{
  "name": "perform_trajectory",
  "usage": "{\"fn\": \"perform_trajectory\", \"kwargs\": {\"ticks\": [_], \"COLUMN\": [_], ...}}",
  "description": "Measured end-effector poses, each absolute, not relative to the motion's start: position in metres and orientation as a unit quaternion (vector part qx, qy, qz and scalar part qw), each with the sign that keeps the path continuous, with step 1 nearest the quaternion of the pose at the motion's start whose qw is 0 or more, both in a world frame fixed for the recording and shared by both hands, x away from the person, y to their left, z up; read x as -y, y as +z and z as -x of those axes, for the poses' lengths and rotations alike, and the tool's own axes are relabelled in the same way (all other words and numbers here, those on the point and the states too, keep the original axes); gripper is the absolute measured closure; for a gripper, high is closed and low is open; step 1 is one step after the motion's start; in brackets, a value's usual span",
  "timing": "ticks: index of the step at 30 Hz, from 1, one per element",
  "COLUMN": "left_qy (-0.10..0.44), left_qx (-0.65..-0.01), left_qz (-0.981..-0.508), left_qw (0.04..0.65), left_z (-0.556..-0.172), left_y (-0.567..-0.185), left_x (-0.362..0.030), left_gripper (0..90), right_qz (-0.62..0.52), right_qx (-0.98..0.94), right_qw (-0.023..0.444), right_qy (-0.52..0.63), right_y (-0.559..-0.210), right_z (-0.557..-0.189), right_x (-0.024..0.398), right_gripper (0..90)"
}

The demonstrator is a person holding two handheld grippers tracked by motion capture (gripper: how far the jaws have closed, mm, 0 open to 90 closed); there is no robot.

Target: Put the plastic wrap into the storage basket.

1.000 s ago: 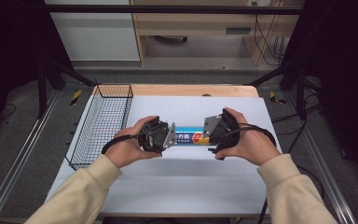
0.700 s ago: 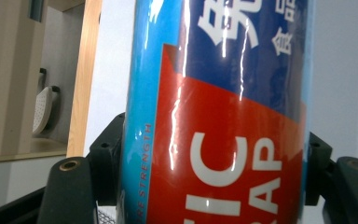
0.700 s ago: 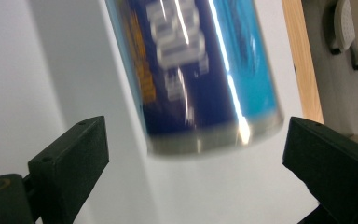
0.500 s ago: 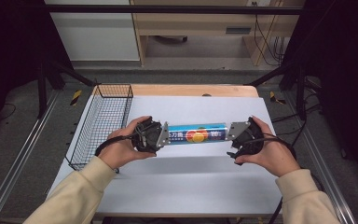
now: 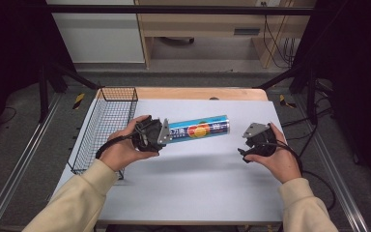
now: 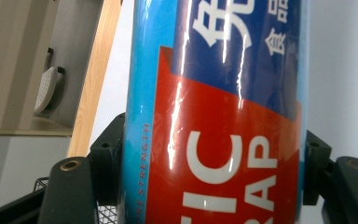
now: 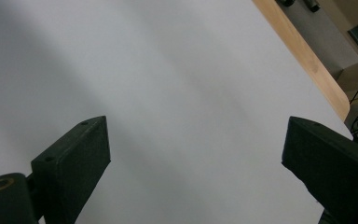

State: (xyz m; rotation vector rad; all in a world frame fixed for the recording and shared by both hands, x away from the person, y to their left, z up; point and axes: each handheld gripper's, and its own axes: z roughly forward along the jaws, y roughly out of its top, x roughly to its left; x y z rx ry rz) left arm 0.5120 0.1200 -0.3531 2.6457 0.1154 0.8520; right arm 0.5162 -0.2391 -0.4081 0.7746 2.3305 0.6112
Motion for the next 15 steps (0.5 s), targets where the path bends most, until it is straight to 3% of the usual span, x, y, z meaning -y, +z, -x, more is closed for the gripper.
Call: {"fn": "perform_trajectory", "kwargs": {"ticks": [15], "left_qy": [0.309], "left_qx": [-0.058], "left_qz": [-0.931], "left_qw": [0.188], "left_z": [-0.508], "left_y": [-0.344], "left_x": [-0.134], "left_gripper": [30.8], "right_qz": [-0.379], "right_qx": [-0.867], "right_qw": [0.227], "right_qy": [0.230], "right_y": [-0.416], "right_z": [-0.527], "right_x": [0.238], "right_gripper": [6.1]}}
